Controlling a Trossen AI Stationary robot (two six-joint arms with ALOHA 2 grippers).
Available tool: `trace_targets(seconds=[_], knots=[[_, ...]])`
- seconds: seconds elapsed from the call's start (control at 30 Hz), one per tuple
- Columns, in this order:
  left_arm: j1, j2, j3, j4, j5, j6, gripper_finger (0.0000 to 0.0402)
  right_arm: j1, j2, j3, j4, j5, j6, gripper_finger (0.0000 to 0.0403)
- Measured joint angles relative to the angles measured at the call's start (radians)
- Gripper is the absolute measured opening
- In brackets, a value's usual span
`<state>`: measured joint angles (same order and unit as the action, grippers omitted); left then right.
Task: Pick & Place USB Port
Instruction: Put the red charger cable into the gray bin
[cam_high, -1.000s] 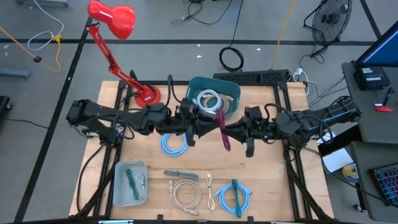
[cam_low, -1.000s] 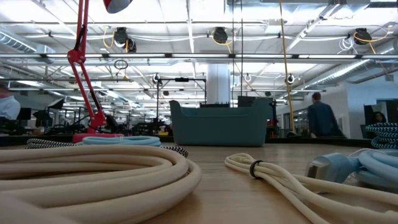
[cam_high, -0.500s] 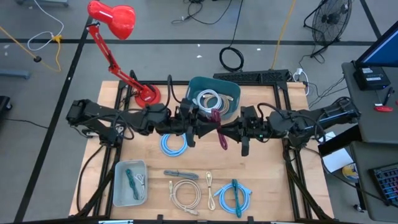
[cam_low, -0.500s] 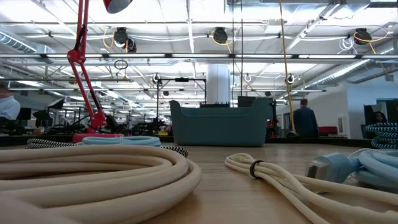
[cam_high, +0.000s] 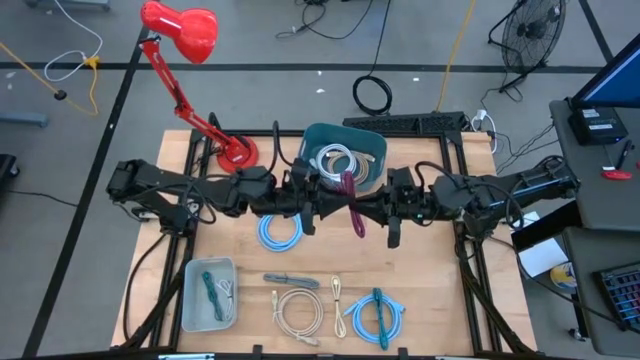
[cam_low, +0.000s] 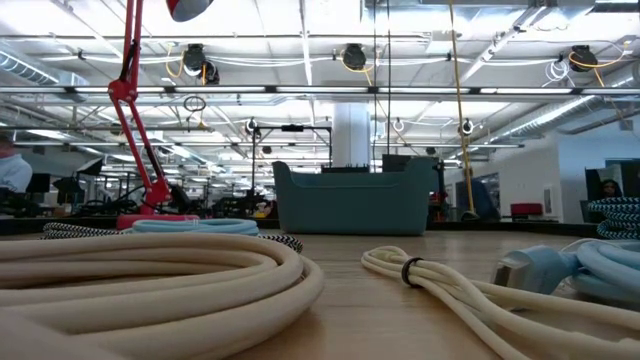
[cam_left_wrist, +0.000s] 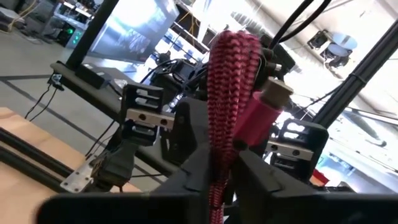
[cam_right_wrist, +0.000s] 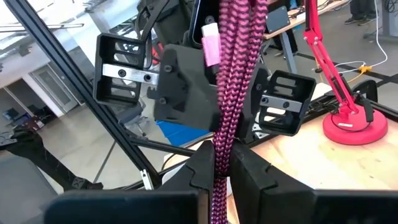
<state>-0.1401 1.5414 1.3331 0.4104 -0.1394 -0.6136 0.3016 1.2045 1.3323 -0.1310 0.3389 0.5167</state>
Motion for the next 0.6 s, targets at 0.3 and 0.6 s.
trace_targets(seconds=[0.3,0.6], knots=[[0.000,-0.008,0.000,0.002,0.022,-0.054,0.0022,0.006,0.000,-0.002,0.040,-0.066,-0.090,0.0054],[-0.007,-0.139,0.000,-0.303,0.050,-0.168,0.0012,0.036,-0.012,-0.002,0.041,-0.139,-0.095,0.0124]])
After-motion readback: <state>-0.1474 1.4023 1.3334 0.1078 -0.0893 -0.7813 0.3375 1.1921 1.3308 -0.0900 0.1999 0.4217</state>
